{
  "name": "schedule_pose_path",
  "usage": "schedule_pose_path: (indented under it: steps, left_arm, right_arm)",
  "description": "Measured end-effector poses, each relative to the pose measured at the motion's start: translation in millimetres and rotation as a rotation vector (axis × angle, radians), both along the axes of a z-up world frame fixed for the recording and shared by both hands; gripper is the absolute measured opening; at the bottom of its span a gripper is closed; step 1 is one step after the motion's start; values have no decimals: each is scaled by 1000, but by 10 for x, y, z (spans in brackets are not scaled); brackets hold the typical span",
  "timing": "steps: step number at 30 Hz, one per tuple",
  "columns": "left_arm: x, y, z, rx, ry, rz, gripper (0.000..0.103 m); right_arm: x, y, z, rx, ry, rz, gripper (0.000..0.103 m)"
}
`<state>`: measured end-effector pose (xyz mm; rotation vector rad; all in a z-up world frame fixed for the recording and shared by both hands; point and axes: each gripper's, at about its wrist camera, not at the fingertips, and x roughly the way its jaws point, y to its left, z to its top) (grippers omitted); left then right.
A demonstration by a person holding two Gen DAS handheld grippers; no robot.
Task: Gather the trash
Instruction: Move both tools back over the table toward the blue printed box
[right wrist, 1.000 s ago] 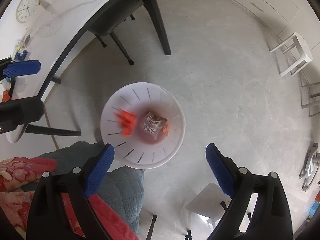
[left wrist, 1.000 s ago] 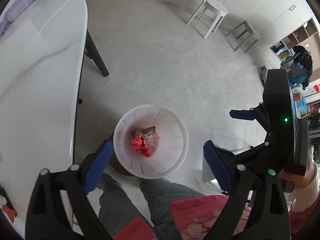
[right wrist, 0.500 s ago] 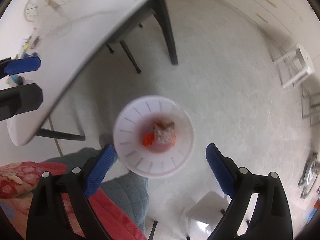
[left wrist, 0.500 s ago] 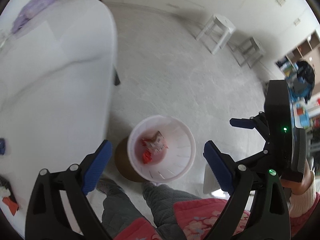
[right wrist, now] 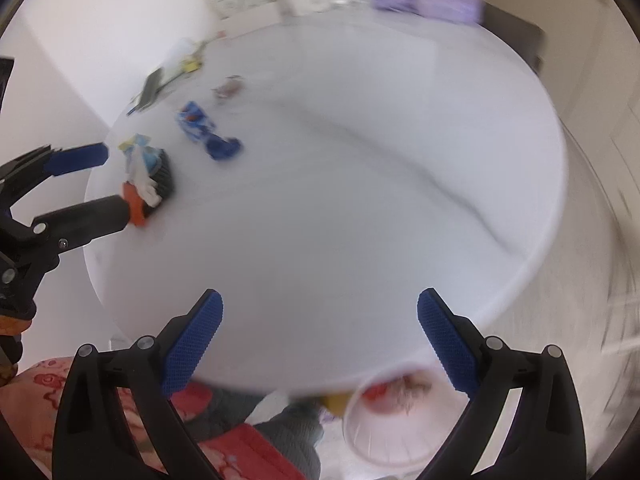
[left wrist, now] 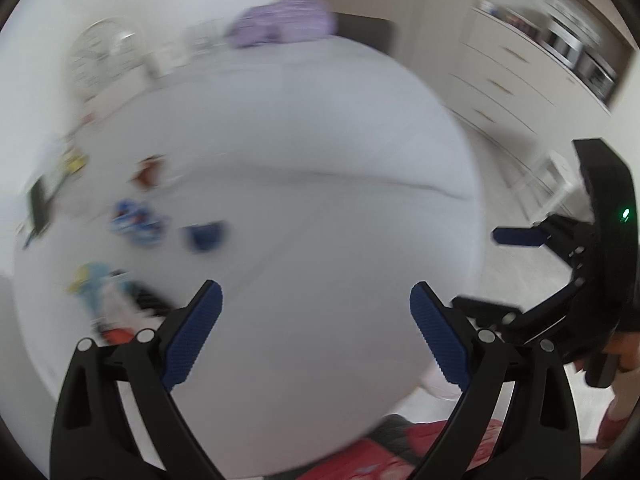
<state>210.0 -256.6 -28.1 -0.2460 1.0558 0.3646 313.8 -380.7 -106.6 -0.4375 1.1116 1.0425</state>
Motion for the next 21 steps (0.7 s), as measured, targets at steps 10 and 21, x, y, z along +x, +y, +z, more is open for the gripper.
schedule_pose_path:
  steps: [10, 21]
  left_arm:
    - [-727, 1505, -251, -46, 41, 188, 91]
    - [-288, 2491, -653, -72, 117, 92, 91]
  right_arm:
    - [-214, 1483, -54, -20, 46, 123, 97]
    - [-102, 2126, -224, -116, 47, 122, 97]
